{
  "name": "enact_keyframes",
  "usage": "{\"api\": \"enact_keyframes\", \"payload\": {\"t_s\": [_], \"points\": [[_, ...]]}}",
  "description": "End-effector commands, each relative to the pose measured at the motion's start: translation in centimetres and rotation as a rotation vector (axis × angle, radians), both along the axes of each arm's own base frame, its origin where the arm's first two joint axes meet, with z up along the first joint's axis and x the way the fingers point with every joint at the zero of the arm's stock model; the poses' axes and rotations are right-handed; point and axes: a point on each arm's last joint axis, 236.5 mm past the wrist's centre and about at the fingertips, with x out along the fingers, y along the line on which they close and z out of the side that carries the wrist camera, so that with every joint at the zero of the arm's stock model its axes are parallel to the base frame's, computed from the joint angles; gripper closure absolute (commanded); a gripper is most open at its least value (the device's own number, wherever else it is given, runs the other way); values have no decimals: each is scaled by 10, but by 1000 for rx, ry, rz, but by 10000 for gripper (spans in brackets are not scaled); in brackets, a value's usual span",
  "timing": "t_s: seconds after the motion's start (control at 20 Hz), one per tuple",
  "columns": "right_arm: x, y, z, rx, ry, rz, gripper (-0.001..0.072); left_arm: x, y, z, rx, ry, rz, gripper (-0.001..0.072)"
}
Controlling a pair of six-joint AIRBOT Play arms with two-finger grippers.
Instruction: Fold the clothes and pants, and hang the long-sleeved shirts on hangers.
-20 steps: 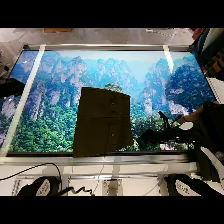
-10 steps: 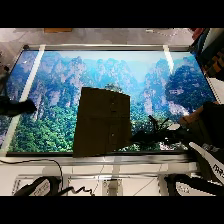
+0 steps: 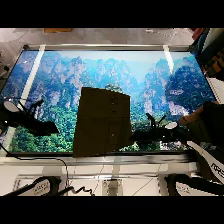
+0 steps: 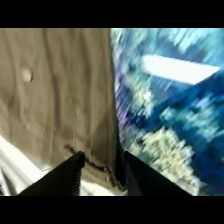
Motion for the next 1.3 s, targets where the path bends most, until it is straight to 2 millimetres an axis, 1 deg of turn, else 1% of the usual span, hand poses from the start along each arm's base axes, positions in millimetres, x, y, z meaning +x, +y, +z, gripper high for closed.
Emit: {"api": "enact_keyframes", "payload": {"t_s": [0.0, 0.15, 0.35, 0.45, 0.6, 0.65, 0.7, 0.75, 0.8, 0.85, 1.0, 1.05, 1.1, 1.15, 1.2, 1.25], "points": [[8, 7, 13, 37, -18, 13, 394, -34, -31, -20, -132, 71, -29, 159], [-10, 3, 10, 15, 15, 90, 393, -50, -39, -35, -149, 96, -26, 157], [-23, 7, 15, 44, 50, 127, 370, -54, -42, -44, -154, 93, -3, 157], [-22, 7, 15, 45, 50, 125, 369, -50, -41, -46, -144, 80, 4, 157], [-8, 6, 11, 31, 28, 67, 369, -46, -39, -49, -131, 62, 13, 157], [-6, 6, 6, 27, 46, 42, 361, -45, -38, -49, -128, 59, 15, 157], [-8, 6, 1, 30, 72, 32, 359, -45, -38, -49, -128, 58, 15, 157], [-11, 9, -4, 46, 108, 22, 322, -45, -38, -49, -128, 57, 15, 157], [-13, 14, -4, 77, 141, 7, 305, -45, -38, -49, -127, 57, 15, 157], [-12, 20, -2, 115, 150, 3, 308, -44, -38, -49, -126, 55, 16, 157], [-7, 32, 12, 199, 96, 28, 453, -40, -40, -48, -137, 42, 32, 157], [-8, 33, 13, 208, 76, 47, 517, -37, -43, -47, -149, 35, 42, 157], [-9, 33, 14, 212, 61, 65, 546, -34, -46, -45, -166, 23, 45, 157], [-10, 34, 16, 221, 41, 90, 634, -31, -49, -44, -180, 10, 43, 157], [-12, 36, 18, 234, 32, 109, 674, -29, -52, -42, -197, -3, 43, 157], [-15, 37, 22, 249, 34, 119, 675, -27, -54, -40, -208, -13, 43, 157]]}}
